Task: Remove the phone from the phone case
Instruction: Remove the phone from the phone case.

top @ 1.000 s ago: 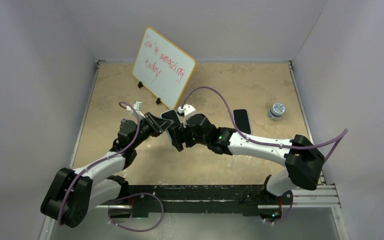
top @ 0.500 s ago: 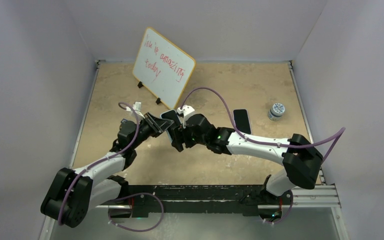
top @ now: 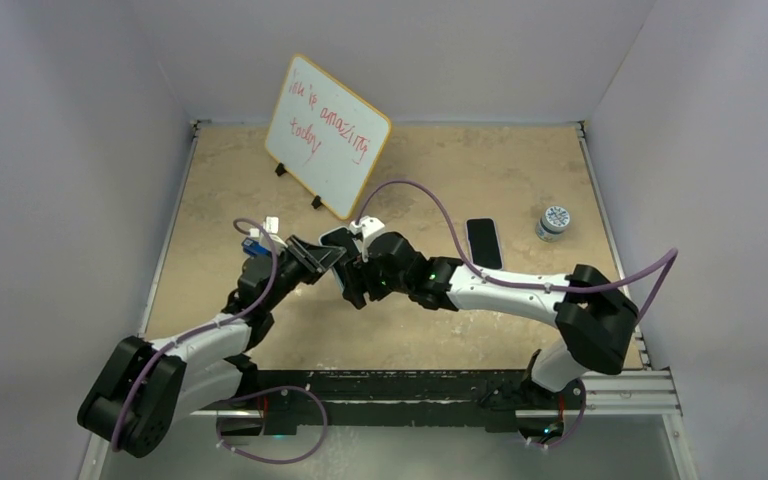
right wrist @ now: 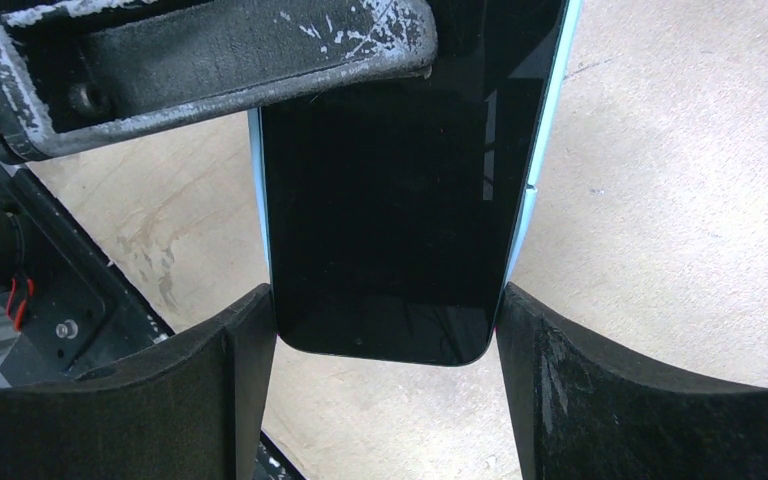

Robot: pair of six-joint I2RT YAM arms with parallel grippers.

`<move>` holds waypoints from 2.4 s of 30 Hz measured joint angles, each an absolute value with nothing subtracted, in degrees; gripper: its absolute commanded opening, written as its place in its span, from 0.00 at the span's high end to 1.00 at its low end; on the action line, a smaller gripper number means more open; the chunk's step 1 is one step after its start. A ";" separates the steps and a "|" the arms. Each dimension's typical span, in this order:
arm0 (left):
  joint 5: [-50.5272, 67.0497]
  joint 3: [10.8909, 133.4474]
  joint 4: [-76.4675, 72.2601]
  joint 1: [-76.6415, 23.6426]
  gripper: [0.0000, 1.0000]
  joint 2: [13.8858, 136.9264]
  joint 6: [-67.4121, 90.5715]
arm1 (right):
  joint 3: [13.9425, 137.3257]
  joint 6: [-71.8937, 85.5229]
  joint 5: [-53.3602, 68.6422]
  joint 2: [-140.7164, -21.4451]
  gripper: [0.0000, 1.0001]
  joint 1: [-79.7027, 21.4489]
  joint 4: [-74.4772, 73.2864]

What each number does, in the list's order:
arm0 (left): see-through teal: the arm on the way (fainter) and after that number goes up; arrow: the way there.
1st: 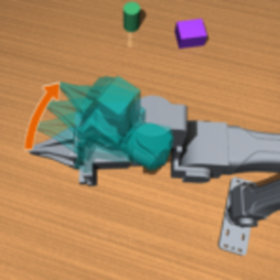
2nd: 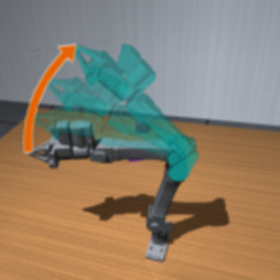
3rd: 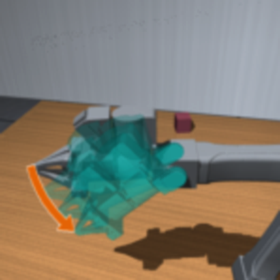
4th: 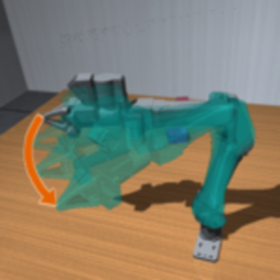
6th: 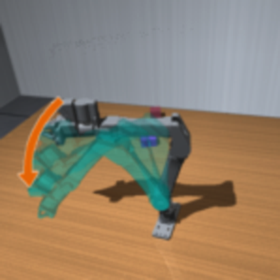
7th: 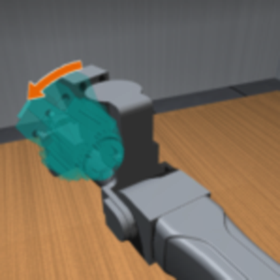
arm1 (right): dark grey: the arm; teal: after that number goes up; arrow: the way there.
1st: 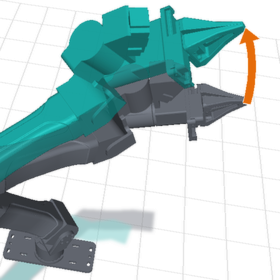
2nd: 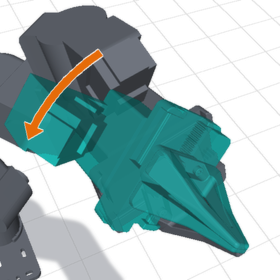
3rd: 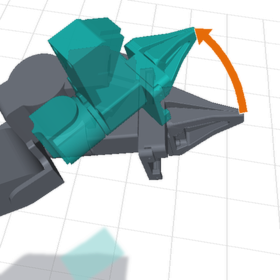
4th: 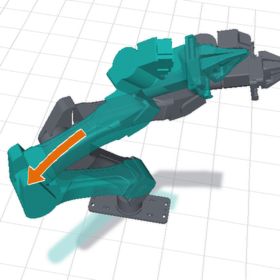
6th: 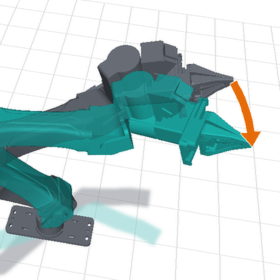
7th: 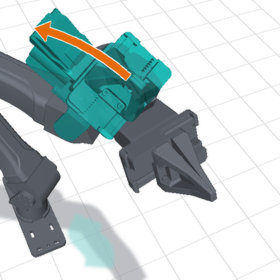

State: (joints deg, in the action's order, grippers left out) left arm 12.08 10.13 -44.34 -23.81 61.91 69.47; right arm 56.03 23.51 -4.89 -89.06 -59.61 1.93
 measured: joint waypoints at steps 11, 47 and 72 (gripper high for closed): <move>7.14 9.45 -44.66 -27.07 1.00 62.83 70.70 | 55.13 23.51 -4.21 -89.67 0.64 -59.46 2.13; 12.64 10.04 -34.22 -29.08 0.54 62.08 59.09 | 35.64 39.59 17.72 -89.71 1.00 -45.01 28.77; 8.45 3.36 -43.07 -31.83 0.65 67.29 70.11 | 34.30 42.65 19.05 -92.77 1.00 -44.60 35.97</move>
